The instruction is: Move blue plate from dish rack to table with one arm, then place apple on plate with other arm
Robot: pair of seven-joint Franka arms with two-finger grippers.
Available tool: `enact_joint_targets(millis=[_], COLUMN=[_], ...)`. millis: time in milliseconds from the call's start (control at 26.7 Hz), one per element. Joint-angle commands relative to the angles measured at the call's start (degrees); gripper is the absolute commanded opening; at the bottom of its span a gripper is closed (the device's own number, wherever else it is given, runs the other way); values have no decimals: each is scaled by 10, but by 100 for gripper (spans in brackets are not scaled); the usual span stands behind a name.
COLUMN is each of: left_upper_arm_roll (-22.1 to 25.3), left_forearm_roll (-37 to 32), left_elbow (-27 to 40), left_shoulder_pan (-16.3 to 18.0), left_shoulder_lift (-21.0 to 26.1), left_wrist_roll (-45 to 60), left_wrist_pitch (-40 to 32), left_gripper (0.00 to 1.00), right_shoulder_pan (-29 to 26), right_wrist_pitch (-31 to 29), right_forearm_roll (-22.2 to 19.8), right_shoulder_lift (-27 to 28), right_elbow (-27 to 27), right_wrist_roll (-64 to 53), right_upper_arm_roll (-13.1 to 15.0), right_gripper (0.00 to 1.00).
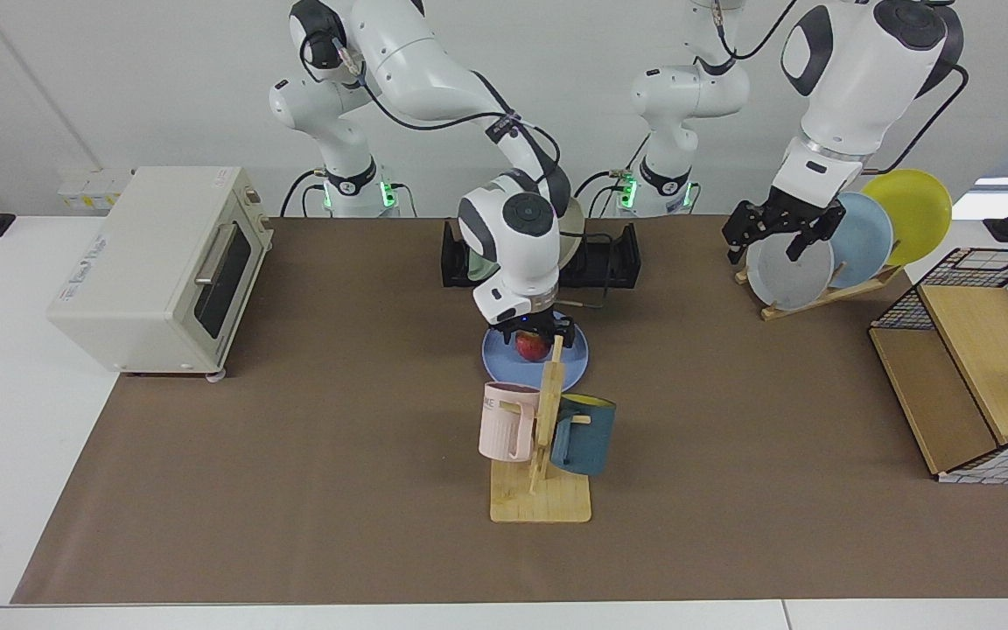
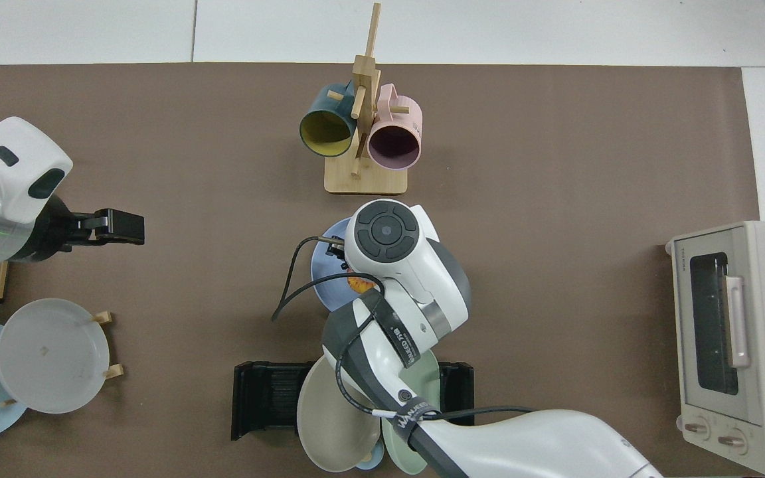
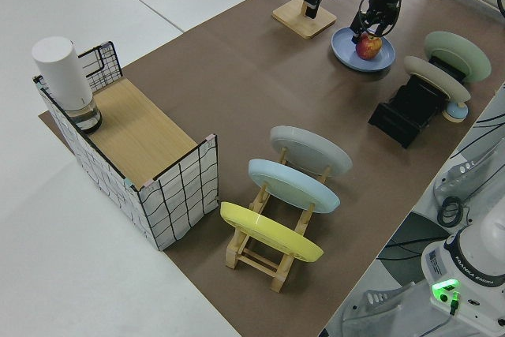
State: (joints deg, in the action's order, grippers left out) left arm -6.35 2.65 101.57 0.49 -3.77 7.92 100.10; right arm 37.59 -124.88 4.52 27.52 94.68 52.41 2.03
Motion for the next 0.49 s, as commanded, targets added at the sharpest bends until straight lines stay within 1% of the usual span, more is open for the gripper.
enact_joint_targets(millis=[0,150,300,450], left_upper_arm_roll=[4,4,4,4], left_forearm_roll=[6,6,6,7], left_elbow=[1,1,1,2], left_shoulder_pan=[-3,-3,-3,-3], left_shoulder_lift=[1,1,1,1], left_wrist_roll=[-5,-5,-5,-5], left_wrist_pitch=[8,8,8,8], left_gripper=[100,100,100,100], right_shoulder_pan=[-13,-28,-76,-117], right_wrist_pitch=[75,92,96,116], right_forearm_roll=[8,6,7,8], right_shoulder_lift=[-36,-52,-81,-102], right_elbow=[-34,-42,-39,-35], right_wrist_roll=[-35,-76,-162,-248], right_upper_arm_roll=[-4,-2,-4,-3], right_gripper=[100,100,100,100])
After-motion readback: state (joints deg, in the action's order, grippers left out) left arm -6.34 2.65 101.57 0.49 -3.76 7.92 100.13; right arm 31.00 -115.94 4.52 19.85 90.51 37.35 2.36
